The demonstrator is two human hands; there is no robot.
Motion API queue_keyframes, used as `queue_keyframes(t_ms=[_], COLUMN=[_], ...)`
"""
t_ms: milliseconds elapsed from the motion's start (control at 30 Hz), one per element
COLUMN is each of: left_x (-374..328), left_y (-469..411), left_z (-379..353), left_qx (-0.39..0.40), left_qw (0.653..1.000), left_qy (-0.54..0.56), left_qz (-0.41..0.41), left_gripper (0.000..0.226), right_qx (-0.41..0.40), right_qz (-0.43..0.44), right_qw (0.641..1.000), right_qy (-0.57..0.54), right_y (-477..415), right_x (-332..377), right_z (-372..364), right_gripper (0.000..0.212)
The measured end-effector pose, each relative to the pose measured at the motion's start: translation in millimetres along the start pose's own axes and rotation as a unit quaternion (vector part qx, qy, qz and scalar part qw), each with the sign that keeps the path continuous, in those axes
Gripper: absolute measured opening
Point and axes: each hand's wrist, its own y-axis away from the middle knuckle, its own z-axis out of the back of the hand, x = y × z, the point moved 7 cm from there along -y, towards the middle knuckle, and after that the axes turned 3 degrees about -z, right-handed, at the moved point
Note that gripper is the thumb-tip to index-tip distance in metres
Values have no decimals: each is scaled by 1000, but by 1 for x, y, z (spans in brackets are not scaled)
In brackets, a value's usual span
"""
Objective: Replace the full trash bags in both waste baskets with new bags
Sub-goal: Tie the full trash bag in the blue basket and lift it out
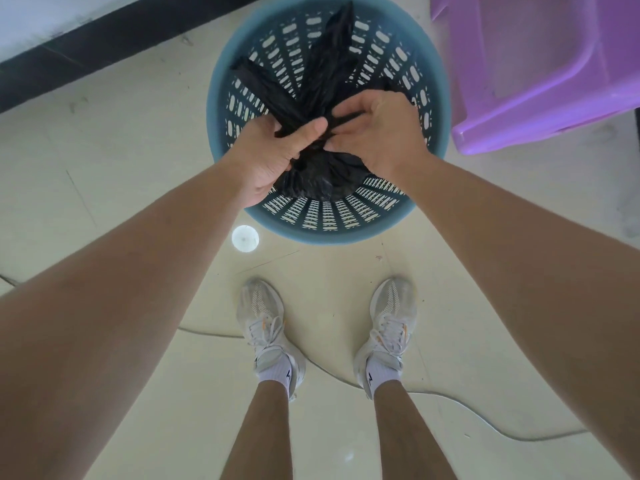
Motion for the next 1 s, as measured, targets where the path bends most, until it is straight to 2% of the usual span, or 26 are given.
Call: queue_keyframes(t_ms=[33, 133, 200, 300, 367, 433, 500, 567, 633, 733, 867, 933, 1000], left_x=[1, 7, 8, -1, -9, -14, -16, -12, -7, 0, 3, 2, 4], left_y=[0, -1, 2, 8, 14, 18, 20, 19, 19, 21, 25, 27, 29], left_z=[2, 7, 6, -2, -5, -5, -3, -1, -7, -15, -22, -24, -24], left_qx=[-26, -71, -73, -51, -55, -62, -68, -50, 13, 91, 164, 193, 187], left_qw=[1000, 997, 997, 994, 983, 979, 986, 997, 996, 977, 956, 951, 957], left_qy=[-5, 3, -1, -95, -164, -178, -133, -38, 87, 183, 229, 232, 212], left_qz=[-6, 5, 9, -33, -58, -74, -75, -42, 5, 60, 78, 67, 66], left_gripper=[8, 13, 17, 31, 37, 37, 36, 37, 43, 50, 55, 60, 68], right_qx=[6, 24, 16, 1, 10, 33, 34, 1, -48, -90, -99, -95, -100], right_qz=[-20, -94, -133, -132, -119, -116, -117, -136, -157, -172, -182, -181, -175], right_qw=[1000, 988, 980, 981, 978, 966, 942, 896, 855, 829, 830, 851, 886], right_qy=[-21, -122, -149, -140, -170, -229, -314, -422, -491, -525, -518, -484, -419], right_y=[1, 7, 11, 13, 9, 1, -9, -12, -10, -2, 5, 6, 8], right_x=[-4, -12, -16, -6, 7, 20, 30, 32, 24, 6, -7, -7, -6], right_z=[-1, -3, 1, 8, 5, -3, -7, -7, -2, 6, 13, 15, 18], right_gripper=[43, 58, 65, 69, 65, 62, 44, 35, 31, 25, 26, 30, 32])
